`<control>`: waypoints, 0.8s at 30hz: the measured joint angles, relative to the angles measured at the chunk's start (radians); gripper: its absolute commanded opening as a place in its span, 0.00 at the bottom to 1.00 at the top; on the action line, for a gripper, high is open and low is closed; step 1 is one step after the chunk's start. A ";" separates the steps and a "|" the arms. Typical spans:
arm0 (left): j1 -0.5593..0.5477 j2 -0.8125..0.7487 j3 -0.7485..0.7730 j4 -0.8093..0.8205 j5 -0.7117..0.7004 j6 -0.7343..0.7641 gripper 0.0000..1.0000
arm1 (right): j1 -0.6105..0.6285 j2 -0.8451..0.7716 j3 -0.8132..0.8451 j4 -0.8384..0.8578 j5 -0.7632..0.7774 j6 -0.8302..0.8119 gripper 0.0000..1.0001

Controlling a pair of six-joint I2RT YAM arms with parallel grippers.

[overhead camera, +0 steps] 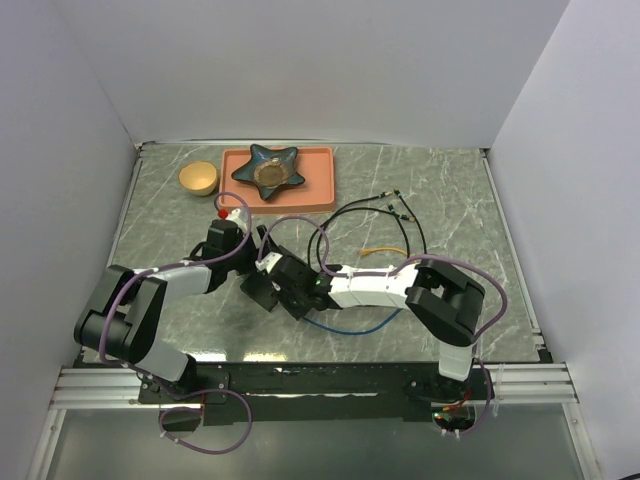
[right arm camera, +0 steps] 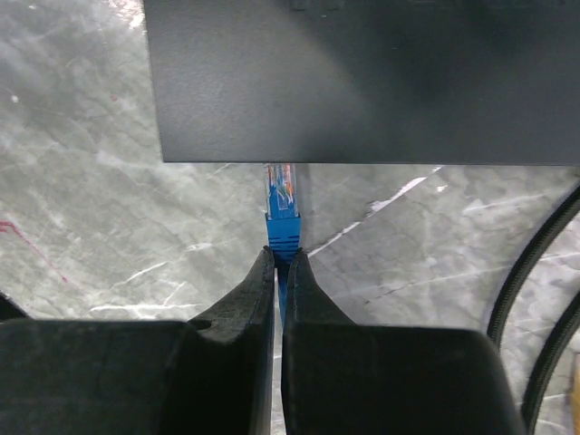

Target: Insert the plug into the switch port

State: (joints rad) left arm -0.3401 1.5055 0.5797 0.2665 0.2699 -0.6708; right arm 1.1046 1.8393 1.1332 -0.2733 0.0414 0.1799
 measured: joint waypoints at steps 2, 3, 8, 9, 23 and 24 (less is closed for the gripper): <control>0.000 0.001 -0.003 0.006 0.004 -0.003 0.95 | 0.002 0.001 0.002 0.000 0.003 0.005 0.00; 0.000 0.001 -0.003 0.008 0.005 -0.004 0.95 | 0.003 0.002 0.005 -0.002 0.005 0.006 0.00; 0.000 0.002 -0.004 0.011 0.006 -0.004 0.95 | 0.004 0.011 0.015 -0.006 0.026 0.019 0.00; 0.000 0.002 -0.005 0.012 0.006 -0.004 0.95 | 0.004 0.011 0.017 -0.008 0.034 0.025 0.00; 0.002 -0.008 -0.057 0.100 0.008 -0.014 0.94 | 0.004 0.012 0.028 -0.027 0.061 0.068 0.00; 0.002 -0.008 -0.060 0.106 0.010 -0.018 0.94 | 0.004 0.012 0.028 -0.026 0.060 0.071 0.00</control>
State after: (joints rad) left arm -0.3378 1.4979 0.5201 0.3725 0.2794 -0.6884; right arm 1.1084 1.8511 1.1614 -0.2996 0.1013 0.2504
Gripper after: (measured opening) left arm 0.946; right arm 0.036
